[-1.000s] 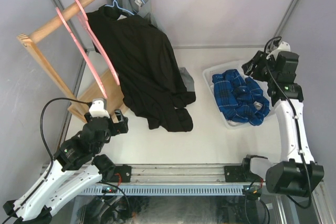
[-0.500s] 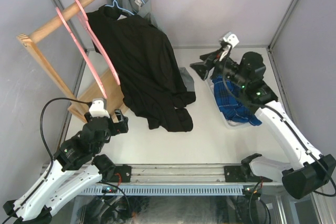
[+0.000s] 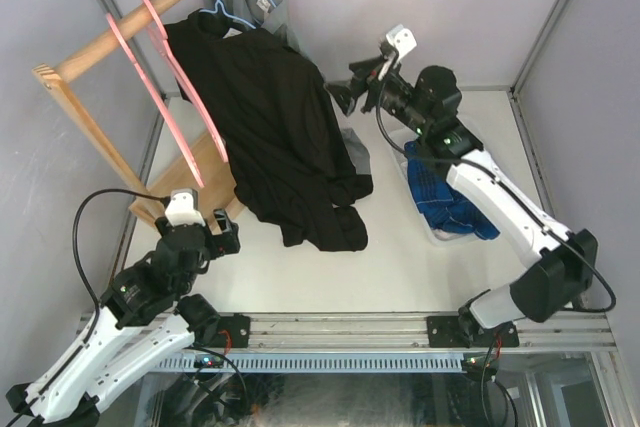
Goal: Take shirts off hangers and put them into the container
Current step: Pick up the hanger from the clothesline.
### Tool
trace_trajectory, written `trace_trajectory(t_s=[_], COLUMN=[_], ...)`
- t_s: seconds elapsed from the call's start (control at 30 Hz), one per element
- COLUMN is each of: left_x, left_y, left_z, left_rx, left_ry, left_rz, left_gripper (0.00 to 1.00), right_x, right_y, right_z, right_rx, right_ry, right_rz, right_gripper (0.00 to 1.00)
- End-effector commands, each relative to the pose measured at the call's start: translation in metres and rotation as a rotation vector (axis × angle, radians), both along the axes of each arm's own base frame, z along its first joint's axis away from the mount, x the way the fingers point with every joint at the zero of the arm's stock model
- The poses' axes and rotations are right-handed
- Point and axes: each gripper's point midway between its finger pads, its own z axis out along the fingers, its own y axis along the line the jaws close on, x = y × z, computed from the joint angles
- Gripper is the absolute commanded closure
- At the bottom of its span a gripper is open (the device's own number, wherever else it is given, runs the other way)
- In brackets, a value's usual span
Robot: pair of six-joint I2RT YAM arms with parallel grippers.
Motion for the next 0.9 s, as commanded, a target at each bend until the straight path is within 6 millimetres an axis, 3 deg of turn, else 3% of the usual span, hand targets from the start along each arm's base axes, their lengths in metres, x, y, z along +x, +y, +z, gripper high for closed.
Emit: trace_trajectory(t_s=[0.0, 0.2, 0.37, 0.4, 0.47, 0.63, 0.87], left_x=[0.003, 0.005, 0.005, 0.005, 0.006, 0.006, 0.006], left_y=[0.004, -0.001, -0.005, -0.005, -0.005, -0.005, -0.006], left_z=[0.025, 0.023, 0.021, 0.021, 0.021, 0.02, 0.02], left_rx=[-0.053, -0.05, -0.045, -0.044, -0.042, -0.04, -0.037], left_ry=[-0.069, -0.059, -0.049, -0.048, -0.048, -0.046, -0.042], left_rz=[0.038, 0.012, -0.005, -0.006, -0.006, -0.005, -0.011], left_gripper=[0.0, 0.0, 0.0, 0.0, 0.0, 0.0, 0.0], right_x=[0.02, 0.022, 0.036, 0.04, 0.049, 0.038, 0.012], right_y=[0.016, 0.061, 0.086, 0.09, 0.095, 0.102, 0.119], right_z=[0.049, 0.041, 0.018, 0.009, 0.005, -0.005, -0.01], right_rx=[0.102, 0.063, -0.046, -0.075, -0.116, -0.169, -0.289], right_ry=[-0.056, 0.006, 0.13, 0.17, 0.2, 0.172, 0.036], right_rz=[-0.006, 0.192, 0.208, 0.214, 0.205, 0.225, 0.195], right_gripper=[0.3, 0.3, 0.35, 0.38, 0.53, 0.64, 0.63])
